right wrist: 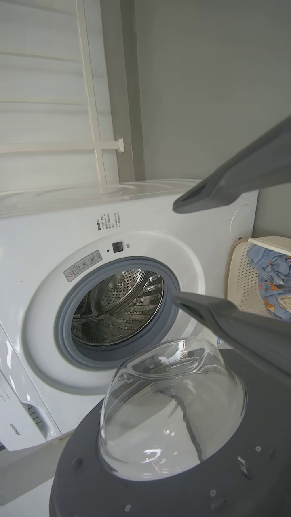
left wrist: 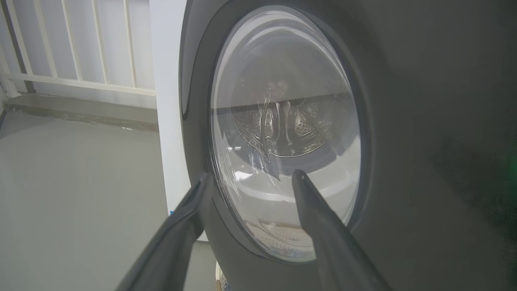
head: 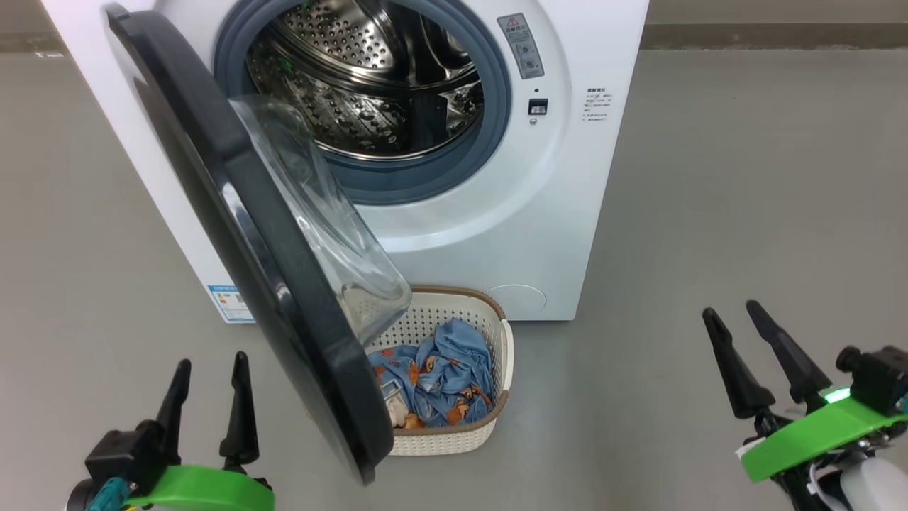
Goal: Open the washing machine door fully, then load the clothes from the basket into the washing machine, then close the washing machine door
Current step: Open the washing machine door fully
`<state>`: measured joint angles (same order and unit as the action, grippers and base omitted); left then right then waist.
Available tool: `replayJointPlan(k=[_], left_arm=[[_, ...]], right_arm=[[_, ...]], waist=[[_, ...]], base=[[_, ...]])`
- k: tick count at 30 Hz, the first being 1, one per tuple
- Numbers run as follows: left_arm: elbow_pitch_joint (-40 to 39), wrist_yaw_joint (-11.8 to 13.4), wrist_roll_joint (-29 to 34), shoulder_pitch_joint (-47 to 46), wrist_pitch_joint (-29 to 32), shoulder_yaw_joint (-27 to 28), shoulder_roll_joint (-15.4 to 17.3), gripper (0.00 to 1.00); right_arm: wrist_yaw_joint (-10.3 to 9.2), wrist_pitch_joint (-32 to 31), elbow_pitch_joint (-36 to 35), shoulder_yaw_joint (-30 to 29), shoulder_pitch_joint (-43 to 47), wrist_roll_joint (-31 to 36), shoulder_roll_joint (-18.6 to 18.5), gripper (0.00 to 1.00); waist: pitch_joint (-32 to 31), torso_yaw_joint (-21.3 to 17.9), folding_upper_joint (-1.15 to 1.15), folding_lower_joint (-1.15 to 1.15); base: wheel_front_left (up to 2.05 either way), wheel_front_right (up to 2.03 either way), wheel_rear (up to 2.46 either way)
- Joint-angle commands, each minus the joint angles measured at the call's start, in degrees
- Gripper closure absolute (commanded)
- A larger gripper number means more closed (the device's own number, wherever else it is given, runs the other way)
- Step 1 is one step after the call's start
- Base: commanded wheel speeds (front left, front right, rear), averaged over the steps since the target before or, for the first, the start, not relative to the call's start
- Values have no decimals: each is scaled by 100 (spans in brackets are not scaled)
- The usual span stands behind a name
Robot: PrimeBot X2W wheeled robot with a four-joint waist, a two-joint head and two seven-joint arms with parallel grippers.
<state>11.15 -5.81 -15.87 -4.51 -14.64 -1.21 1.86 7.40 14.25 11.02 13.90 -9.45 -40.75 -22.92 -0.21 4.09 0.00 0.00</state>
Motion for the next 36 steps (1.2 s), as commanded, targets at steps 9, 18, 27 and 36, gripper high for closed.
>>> replayJointPlan(k=[9,18,27,36], left_arm=[[-151,-17,24,-156,-36,210,102,0],[-87,-45,15,-225,-36,240,102,0],[-80,-77,55,-261,-36,280,102,0],[-95,-86,77,-254,-36,297,102,0]], right_arm=[[9,73,-84,-202,222,820,275,0],[9,74,42,-256,167,930,374,0],[9,74,57,-320,95,1057,461,0],[9,74,29,-324,89,1066,521,0]], waist=[[52,-15,0,0],[94,-19,0,0],[138,-9,0,0],[137,-46,0,0]], base=[[0,0,0],[0,0,0],[0,0,0],[0,0,0]])
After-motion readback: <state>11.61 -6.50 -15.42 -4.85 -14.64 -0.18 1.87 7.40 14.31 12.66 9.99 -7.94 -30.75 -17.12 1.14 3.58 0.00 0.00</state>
